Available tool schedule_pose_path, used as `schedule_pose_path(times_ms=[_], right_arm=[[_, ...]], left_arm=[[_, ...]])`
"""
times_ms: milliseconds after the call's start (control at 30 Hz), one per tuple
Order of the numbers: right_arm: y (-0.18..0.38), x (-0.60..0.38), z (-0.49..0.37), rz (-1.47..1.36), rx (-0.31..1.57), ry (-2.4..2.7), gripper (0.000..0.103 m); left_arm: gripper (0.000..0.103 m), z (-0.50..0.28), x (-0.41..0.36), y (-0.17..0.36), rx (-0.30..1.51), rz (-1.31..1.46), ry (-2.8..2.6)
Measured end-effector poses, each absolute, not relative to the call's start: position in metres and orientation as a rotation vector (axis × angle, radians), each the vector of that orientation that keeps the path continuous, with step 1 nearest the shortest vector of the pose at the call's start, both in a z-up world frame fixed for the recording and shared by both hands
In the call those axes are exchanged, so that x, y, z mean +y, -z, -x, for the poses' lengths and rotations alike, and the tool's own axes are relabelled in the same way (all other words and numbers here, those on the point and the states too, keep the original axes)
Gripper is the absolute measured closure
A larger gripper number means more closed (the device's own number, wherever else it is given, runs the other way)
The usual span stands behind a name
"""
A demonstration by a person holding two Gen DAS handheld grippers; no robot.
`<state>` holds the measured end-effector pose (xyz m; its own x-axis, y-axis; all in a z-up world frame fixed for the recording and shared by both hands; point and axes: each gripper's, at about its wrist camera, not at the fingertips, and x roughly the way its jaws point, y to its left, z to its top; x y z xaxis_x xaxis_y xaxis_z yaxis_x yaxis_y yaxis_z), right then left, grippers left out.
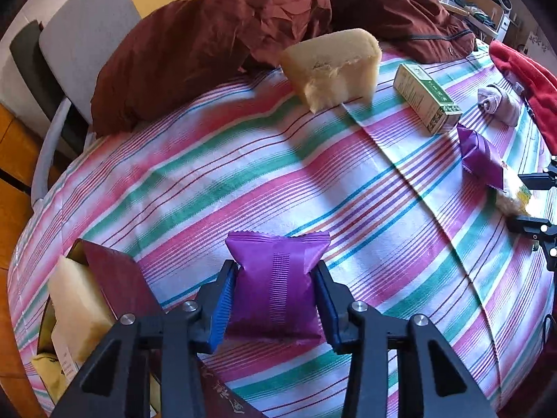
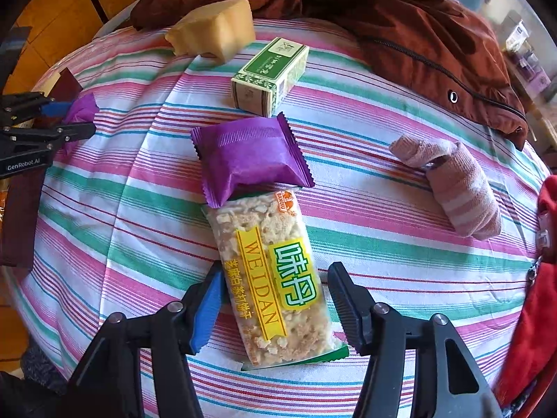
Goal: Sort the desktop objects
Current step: 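Carry the cracker packet and purple snack over the gold tray and open both grippers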
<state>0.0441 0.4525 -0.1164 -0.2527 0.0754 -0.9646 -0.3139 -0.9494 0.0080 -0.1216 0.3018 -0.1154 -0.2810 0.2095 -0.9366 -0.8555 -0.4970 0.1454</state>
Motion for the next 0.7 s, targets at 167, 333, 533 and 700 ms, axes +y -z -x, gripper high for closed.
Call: schedule_pose_path(times_ms=[167,333,533,700], right_arm=[[0.111,0.443,-0.044,1.745,0.259,-2.312,0.051],[0.107,0.437,-0.044,1.747,0.267,-2.319,0.053],[0.095,0.429,-0.048,1.716,0.287,-2.348,0.053],[0.075,0.426,-0.056,1.626,0.381,-2.425,0.053]], left_arm=[[0.062,0.113,0.298,0.114,0.869,1.191,-1.858],[0.063,0.104,0.287,0.098,0.796,1.175,-1.871],[0.063,0.087,0.273,0.06,0.729,1.097,-1.905],[0.063,0.076,0.253,0.016,0.603,1.025,-1.976]])
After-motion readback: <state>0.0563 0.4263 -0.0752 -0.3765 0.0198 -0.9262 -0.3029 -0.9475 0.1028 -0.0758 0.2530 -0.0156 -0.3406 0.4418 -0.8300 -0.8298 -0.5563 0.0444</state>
